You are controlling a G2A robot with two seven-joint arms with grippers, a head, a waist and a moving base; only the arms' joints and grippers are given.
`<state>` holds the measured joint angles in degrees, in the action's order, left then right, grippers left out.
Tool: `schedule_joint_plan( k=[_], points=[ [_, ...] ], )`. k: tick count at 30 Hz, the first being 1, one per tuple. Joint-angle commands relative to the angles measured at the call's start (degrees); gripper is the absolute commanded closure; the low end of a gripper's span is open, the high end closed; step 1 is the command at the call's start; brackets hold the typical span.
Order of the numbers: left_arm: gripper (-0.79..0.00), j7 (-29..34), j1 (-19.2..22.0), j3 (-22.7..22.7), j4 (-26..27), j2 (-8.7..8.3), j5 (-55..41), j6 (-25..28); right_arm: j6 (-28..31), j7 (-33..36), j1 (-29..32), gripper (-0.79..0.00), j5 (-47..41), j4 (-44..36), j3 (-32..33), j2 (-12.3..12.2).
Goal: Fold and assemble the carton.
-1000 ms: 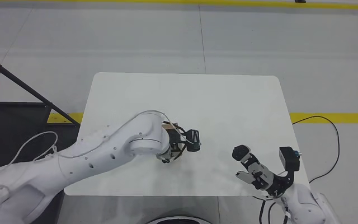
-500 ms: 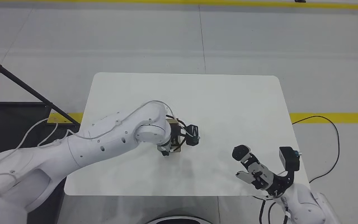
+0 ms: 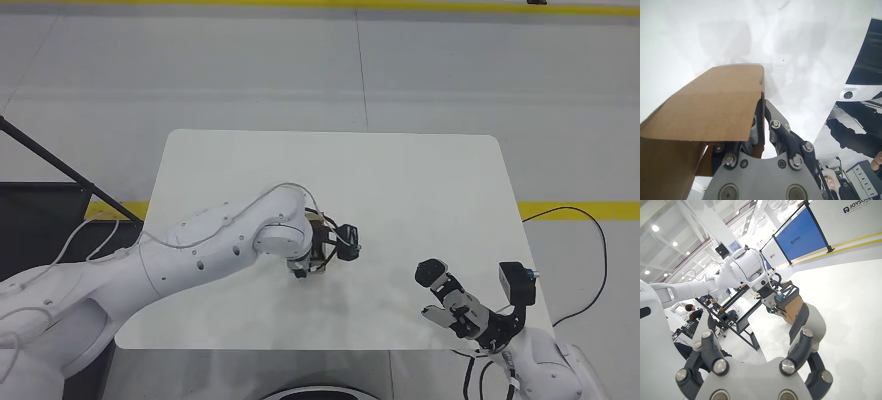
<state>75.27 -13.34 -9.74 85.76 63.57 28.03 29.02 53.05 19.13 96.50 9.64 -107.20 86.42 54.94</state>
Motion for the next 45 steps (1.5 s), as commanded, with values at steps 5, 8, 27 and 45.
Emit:
schedule_joint_plan(
  k=[5,8,27,45],
  points=[
    [-0.265,0.54,0.15,0.0,1.73,-0.6,0.01,-0.55,0.0,0.0,0.0,-0.785,0.0,0.0,0.0,0.0],
    [-0.265,1.0,0.08,-0.01,3.39,-1.27,0.1,-1.01,0.0,0.0,0.0,-0.785,0.0,0.0,0.0,0.0],
    [-0.773,0.19,-7.23,-16.02,19.96,-11.38,-14.25,-3.51,0.0,0.0,0.0,-0.785,0.0,0.0,0.0,0.0],
    [-0.785,2.25,-10.56,-19.18,25.58,-13.65,-15.0,-4.3,0.0,0.0,0.0,-0.785,0.0,0.0,0.0,0.0]
  ],
)
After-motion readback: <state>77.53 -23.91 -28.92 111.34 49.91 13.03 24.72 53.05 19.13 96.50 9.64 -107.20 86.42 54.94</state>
